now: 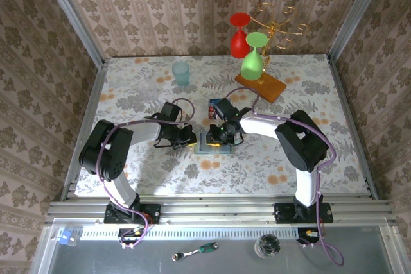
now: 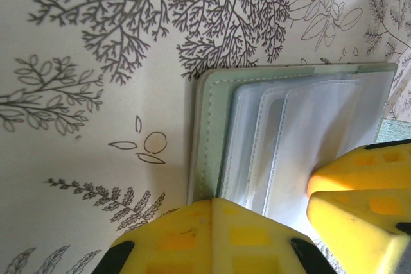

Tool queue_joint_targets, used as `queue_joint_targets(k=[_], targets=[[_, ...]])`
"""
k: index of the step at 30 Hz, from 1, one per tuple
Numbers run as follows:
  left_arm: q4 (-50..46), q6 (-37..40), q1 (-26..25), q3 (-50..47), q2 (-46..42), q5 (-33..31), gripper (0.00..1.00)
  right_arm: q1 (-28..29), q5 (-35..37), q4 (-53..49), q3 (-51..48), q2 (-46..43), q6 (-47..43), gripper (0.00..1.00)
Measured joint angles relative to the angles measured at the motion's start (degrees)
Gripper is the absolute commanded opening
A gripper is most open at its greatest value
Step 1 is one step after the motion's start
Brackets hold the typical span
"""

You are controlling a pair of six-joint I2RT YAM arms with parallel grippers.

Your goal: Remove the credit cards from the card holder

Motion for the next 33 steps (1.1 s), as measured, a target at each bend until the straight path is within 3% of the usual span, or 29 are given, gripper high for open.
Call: queue_joint_targets(k=[16,29,33], targets=[[-4.44,0.94,0.02,3.43,-1.38,-1.46,0.02,-1.25,-0.11,0.72,-2.01,-0.66,0.02,0.22],[-2.54,-1.46,-1.62,4.42,-1.68,0.63,0.26,-2.16,-0.98,2.60,-3.74,-1.07,0.22,0.16],[-1.03,-2.54,-2.32,4.42,-1.29,1.29,0.29,-2.45,-1.51,3.10,-4.20,-1.07,0.24,0.14]])
